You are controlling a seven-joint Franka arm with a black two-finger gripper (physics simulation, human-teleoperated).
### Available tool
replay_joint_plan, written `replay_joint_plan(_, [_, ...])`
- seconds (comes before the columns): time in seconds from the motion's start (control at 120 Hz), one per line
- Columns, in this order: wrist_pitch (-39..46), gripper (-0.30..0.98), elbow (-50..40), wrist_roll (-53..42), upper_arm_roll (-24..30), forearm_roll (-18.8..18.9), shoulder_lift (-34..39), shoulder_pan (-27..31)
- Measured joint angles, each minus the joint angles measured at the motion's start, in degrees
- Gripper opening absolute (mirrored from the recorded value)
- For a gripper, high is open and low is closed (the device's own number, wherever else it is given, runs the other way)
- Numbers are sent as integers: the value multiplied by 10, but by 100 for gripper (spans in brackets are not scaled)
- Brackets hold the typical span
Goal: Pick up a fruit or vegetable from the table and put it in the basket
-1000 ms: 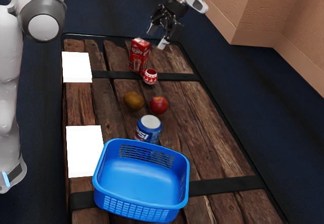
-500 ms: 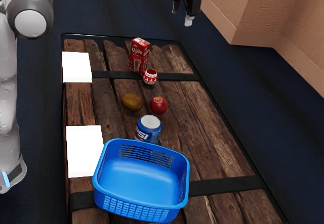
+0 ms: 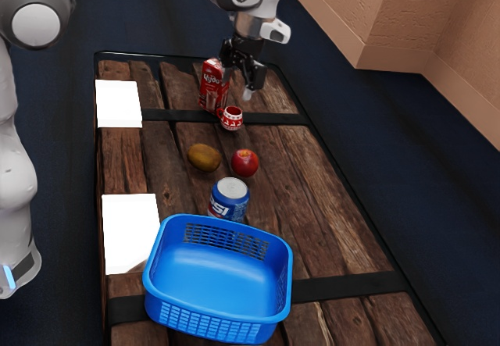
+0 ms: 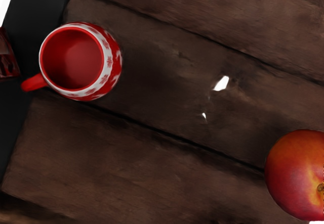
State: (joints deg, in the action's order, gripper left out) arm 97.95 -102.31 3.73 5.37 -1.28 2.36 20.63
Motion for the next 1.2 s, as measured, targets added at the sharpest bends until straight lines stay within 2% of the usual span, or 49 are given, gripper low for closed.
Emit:
replay_joint_plan(0.242, [87, 69, -42, 2, 29, 1, -12, -99])
replay_joint_plan(0.342, [111, 68, -85, 3, 27, 0, 9, -134])
replay_joint_plan(0.542, [138, 69, -118, 3, 26, 0, 35, -40])
replay_joint_plan(1.2, [198, 69, -183, 5, 37, -2, 40, -52])
